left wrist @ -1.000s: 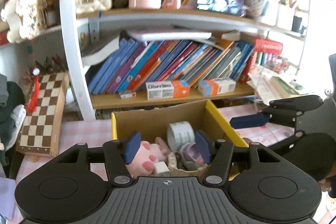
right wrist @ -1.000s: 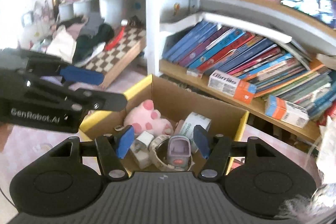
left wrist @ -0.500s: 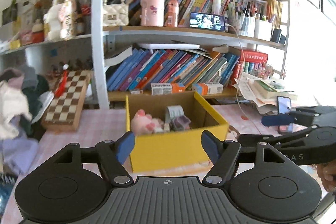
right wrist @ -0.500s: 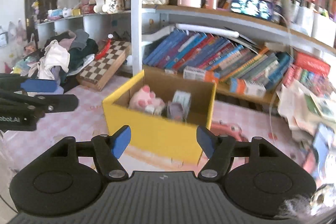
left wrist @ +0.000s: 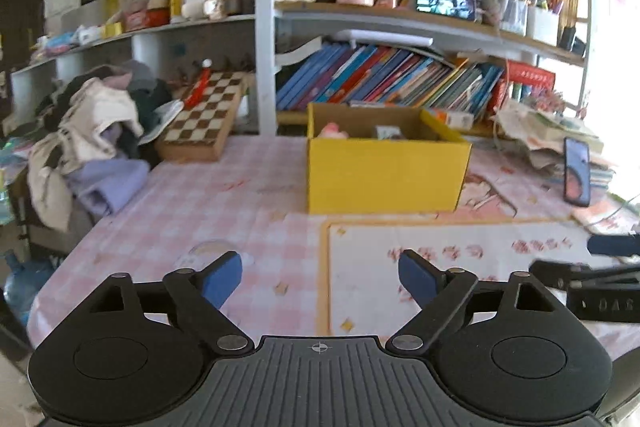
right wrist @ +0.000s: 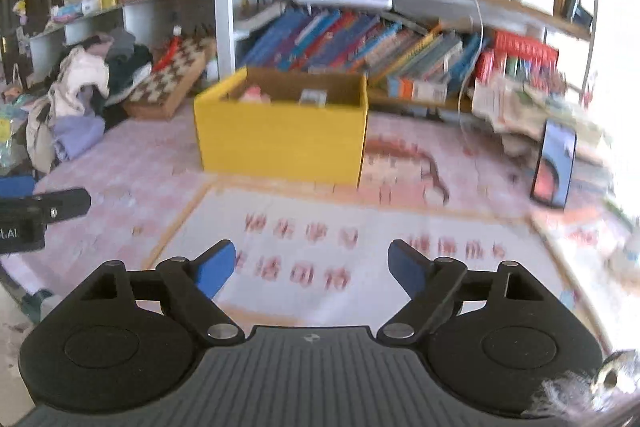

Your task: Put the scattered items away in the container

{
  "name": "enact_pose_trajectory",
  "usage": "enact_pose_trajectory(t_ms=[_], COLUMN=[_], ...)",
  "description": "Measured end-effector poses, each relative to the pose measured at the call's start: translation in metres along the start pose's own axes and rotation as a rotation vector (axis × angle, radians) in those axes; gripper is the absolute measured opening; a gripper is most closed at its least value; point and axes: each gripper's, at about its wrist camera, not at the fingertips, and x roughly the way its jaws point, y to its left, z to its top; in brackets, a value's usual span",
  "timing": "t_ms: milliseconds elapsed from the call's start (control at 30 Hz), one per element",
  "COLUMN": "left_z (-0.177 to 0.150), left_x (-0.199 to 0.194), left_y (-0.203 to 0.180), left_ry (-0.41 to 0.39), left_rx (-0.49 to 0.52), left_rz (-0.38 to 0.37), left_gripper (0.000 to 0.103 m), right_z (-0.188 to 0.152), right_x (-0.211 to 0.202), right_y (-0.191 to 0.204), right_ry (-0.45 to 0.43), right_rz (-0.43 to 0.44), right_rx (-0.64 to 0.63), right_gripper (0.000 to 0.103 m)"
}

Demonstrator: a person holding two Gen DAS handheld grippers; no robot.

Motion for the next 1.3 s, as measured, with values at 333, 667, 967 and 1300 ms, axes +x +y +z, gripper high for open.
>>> enact_pose_trajectory(t_ms=[333, 667, 967, 1300], left_z=[-0.011, -0.014, -0.019, -0.022], left_x=[-0.016, -0.02, -0.018, -0.016], left_y=[-0.006, -0.002, -0.006, -0.008], left_ry=[-0.006, 0.008, 0.042, 0.072], left_rx=[0.059, 0.059, 0.067, 0.059], left_rz=[0.025, 0.017, -0.018, -0.031], left_gripper=[0.101, 0.103, 0.103, 0.103], right_z=[-0.017, -0.015, -0.018, -0.022], right_x=[-0.01, -0.009, -0.008, -0.012], right_y=[0.017, 0.027, 0.025, 0.02], right_ry=[0.044, 0.054, 0.075, 0.08], right_rz=[0.032, 0.056, 0.057, 0.032], right_rx=[-0.047, -0.073, -0.068, -0.048], right_gripper=[0.1, 0.103, 0.103, 0.103])
